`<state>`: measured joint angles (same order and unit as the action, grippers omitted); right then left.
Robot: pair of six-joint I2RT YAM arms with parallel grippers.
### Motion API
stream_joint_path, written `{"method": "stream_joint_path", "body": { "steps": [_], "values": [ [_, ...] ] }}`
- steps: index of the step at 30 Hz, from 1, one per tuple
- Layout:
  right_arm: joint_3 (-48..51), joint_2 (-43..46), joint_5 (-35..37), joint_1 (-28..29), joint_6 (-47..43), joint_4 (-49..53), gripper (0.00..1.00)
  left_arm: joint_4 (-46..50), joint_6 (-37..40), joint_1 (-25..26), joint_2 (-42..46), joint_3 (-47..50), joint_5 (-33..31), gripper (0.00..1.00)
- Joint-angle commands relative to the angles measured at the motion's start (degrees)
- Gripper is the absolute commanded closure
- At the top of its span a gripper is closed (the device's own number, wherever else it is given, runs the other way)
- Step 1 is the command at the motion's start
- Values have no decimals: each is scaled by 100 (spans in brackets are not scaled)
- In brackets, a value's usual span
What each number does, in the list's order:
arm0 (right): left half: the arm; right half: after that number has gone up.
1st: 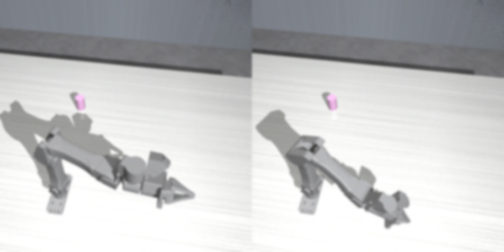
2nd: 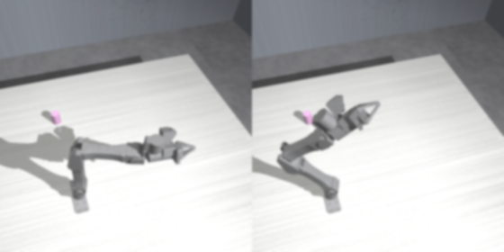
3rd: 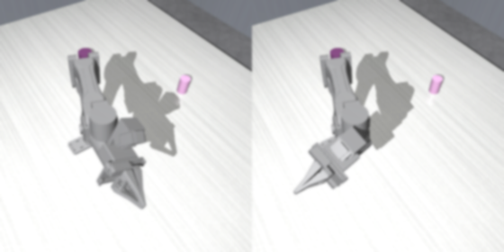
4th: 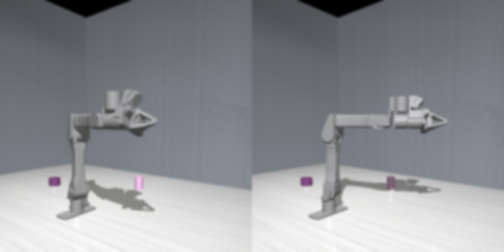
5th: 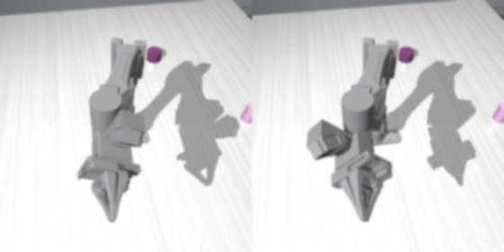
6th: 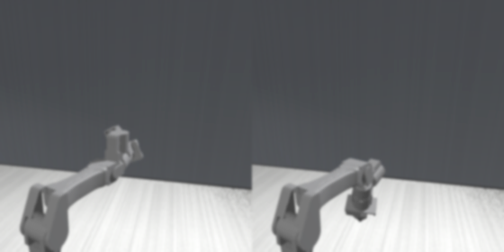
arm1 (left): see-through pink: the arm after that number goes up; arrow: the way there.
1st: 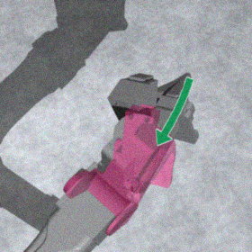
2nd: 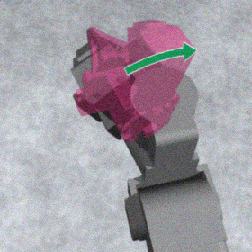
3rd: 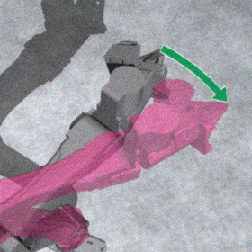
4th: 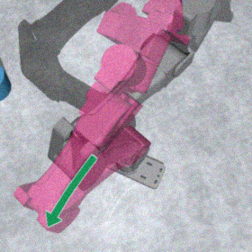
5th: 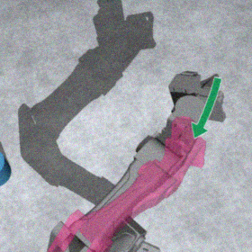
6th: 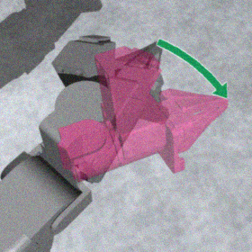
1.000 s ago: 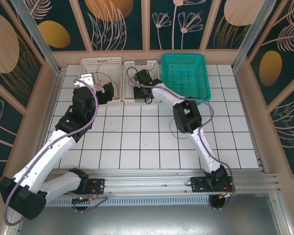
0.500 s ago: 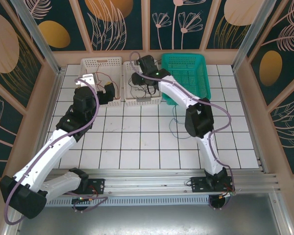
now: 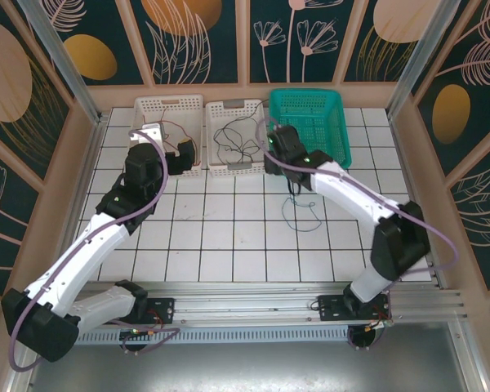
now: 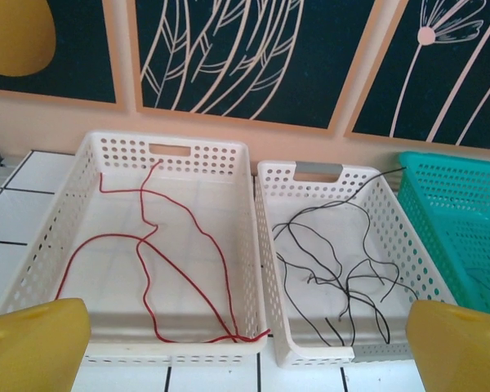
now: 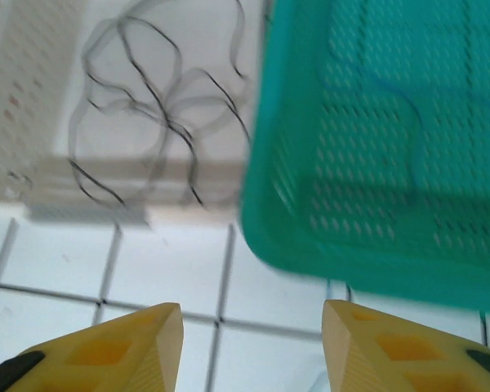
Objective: Untangle the cables
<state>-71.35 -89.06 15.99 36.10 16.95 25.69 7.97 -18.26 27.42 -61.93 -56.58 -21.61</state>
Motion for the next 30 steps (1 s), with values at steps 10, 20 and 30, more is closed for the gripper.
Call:
{"method": "stream_joint_path", "body": {
  "steps": [10, 20, 30],
  "values": [
    [2412, 1003, 369, -109, 516, -388, 48, 82, 12, -27, -165, -170, 260, 1],
    [2536, 99, 492, -286, 350, -1041, 51, 91, 39, -26, -212, -161, 203, 1],
    [2076, -594, 942, -323, 263, -928, 53, 100, 51, -31, -267, -166, 194, 2]
  ]
}}
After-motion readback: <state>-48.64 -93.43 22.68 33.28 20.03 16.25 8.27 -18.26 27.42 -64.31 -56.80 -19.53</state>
